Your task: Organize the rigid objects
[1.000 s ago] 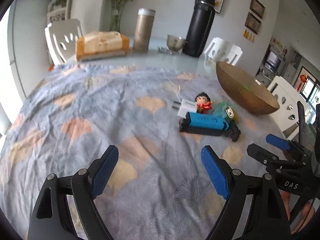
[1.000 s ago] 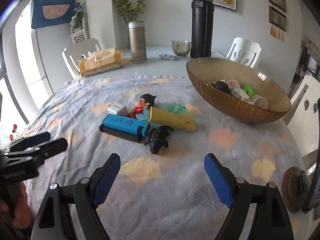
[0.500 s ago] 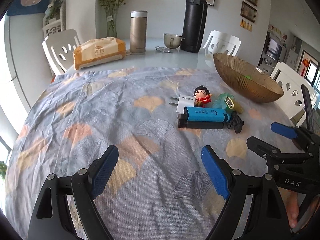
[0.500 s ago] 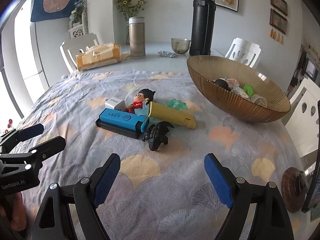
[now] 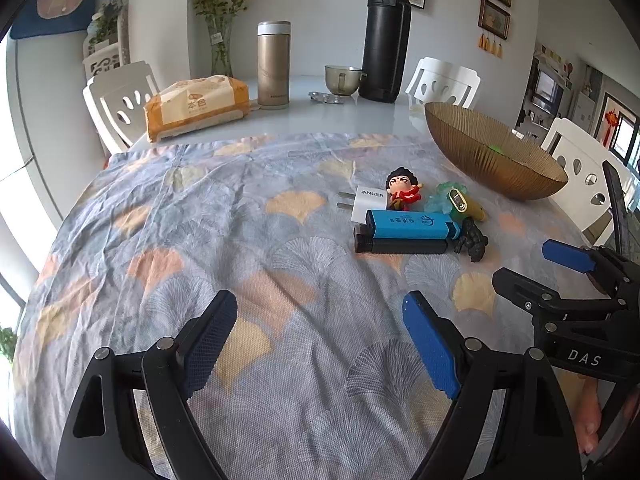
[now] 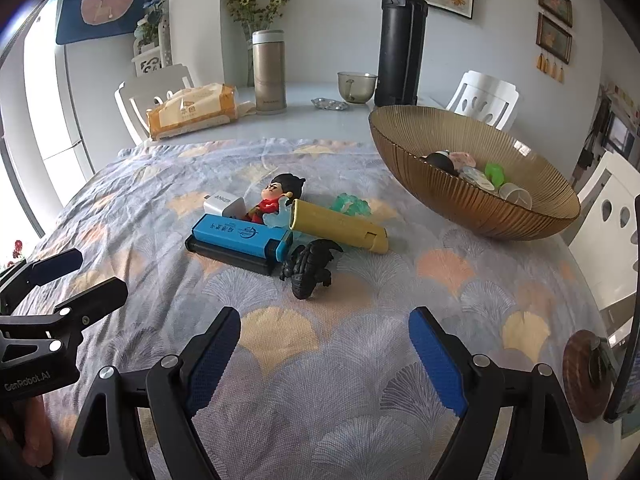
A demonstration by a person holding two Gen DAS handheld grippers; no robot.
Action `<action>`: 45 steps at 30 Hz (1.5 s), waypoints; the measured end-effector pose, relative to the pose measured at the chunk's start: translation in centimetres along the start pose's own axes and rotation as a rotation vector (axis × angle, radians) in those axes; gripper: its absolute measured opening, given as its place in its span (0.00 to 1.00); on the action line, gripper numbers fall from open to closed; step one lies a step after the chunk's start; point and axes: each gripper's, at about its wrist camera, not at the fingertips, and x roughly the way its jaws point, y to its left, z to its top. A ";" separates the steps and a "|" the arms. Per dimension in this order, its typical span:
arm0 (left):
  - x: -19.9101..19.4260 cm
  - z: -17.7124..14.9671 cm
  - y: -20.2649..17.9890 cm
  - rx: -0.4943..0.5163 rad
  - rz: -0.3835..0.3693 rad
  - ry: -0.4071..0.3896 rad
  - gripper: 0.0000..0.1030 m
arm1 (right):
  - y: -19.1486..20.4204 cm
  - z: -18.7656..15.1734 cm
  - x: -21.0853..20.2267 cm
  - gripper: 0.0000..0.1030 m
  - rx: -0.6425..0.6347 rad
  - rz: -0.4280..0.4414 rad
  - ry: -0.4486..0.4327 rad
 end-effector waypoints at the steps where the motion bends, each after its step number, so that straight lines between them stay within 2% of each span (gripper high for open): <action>1: 0.0 0.0 0.0 0.002 0.002 0.001 0.82 | 0.0 0.0 0.0 0.83 0.000 0.000 0.001; 7: -0.1 0.1 -0.2 0.011 -0.015 -0.004 0.82 | -0.9 0.1 -0.5 0.83 0.046 0.026 -0.022; 8: 0.0 0.4 -0.2 0.019 -0.047 0.015 0.82 | -1.6 0.1 -0.6 0.83 0.073 0.052 -0.027; 10: 0.3 0.8 -0.4 0.026 -0.059 0.051 0.81 | -2.7 0.1 -0.7 0.83 0.117 0.129 -0.010; 12: 0.7 1.7 -0.9 0.071 -0.056 0.080 0.81 | -3.7 0.1 -0.2 0.83 0.146 0.195 0.039; 16: 2.8 4.0 -3.0 0.227 -0.079 0.113 0.82 | -4.8 0.8 1.3 0.83 0.158 0.285 0.147; 18: 4.3 4.8 -3.9 0.301 -0.075 0.124 0.81 | -5.2 1.8 2.0 0.82 0.165 0.307 0.187; 20: 5.7 5.5 -4.2 0.327 -0.120 0.138 0.81 | -5.2 2.7 2.7 0.81 0.174 0.331 0.199; 22: 6.5 5.9 -4.0 0.328 -0.155 0.142 0.79 | -4.7 3.1 3.6 0.74 0.170 0.334 0.215; 23: 6.9 6.2 -3.8 0.320 -0.176 0.145 0.78 | -4.3 3.4 4.3 0.64 0.162 0.333 0.218; 27: 8.2 6.6 -3.9 0.303 -0.250 0.163 0.77 | -3.1 3.9 6.3 0.55 0.153 0.322 0.224; 28: 8.4 6.6 -4.2 0.312 -0.256 0.164 0.71 | -3.1 4.0 6.4 0.53 0.153 0.324 0.216; 29: 8.5 6.3 -4.7 0.328 -0.269 0.172 0.69 | -3.0 4.1 6.4 0.47 0.146 0.323 0.204; 30: 8.6 6.0 -5.0 0.340 -0.289 0.183 0.69 | -2.9 4.1 6.5 0.37 0.133 0.323 0.201; 31: 8.4 5.7 -5.2 0.349 -0.296 0.182 0.68 | -2.9 4.1 6.5 0.33 0.121 0.316 0.204; 35: 6.7 4.1 -6.7 0.440 -0.363 0.192 0.68 | -3.8 3.3 5.4 0.32 0.115 0.305 0.185; 39: 3.7 2.4 -7.9 0.533 -0.505 0.209 0.68 | -6.0 1.8 3.3 0.31 0.158 0.294 0.168; 40: 3.0 2.3 -8.0 0.545 -0.514 0.196 0.68 | -6.4 1.5 2.8 0.31 0.172 0.294 0.164; 42: 2.8 3.0 -8.0 0.529 -0.463 0.160 0.68 | -7.3 0.4 1.7 0.32 0.183 0.265 0.152; 45: 3.9 4.0 -8.2 0.483 -0.420 0.187 0.68 | -7.6 -0.6 1.2 0.32 0.183 0.250 0.145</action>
